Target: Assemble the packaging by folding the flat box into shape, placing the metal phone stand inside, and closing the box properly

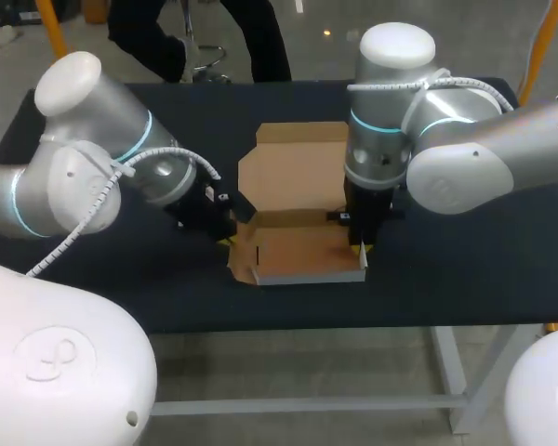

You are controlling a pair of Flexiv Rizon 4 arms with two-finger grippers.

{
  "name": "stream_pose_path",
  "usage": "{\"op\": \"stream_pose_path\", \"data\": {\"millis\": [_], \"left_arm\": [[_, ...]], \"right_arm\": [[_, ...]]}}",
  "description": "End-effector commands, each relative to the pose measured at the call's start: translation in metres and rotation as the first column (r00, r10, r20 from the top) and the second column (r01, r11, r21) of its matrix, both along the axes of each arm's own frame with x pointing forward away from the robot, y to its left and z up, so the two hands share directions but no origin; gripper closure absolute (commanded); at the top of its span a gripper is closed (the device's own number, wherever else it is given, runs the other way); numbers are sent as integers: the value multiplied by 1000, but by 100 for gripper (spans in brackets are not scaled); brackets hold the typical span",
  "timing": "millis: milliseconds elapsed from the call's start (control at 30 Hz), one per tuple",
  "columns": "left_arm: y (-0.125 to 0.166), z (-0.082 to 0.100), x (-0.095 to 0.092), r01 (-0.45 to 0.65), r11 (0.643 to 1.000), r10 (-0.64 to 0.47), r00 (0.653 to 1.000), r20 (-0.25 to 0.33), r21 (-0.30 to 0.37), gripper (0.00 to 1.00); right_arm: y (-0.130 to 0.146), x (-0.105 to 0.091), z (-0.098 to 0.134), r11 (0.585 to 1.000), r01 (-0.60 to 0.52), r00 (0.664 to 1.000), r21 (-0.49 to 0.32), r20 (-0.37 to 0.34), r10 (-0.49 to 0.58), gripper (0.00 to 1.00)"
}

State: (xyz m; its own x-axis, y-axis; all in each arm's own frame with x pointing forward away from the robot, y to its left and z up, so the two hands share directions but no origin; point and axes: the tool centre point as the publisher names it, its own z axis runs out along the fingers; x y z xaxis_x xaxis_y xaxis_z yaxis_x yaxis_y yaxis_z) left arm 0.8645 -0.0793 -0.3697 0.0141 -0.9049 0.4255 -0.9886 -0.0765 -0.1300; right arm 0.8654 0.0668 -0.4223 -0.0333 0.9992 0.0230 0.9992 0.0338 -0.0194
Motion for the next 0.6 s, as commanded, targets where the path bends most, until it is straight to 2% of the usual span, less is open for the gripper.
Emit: {"op": "stream_pose_path", "data": {"millis": [33,367,600], "left_arm": [[-16,4,1,-26,985,27,1000,-6,169,100],[-24,15,3,-40,974,39,999,9,221,100],[-25,17,3,-36,972,34,999,14,233,100]], "right_arm": [[4,0,0,1000,-1,1000,0,-2,1,100],[4,0,0,1000,-1,1000,0,-2,1,100],[4,0,0,1000,-1,1000,0,-2,1,100]]}}
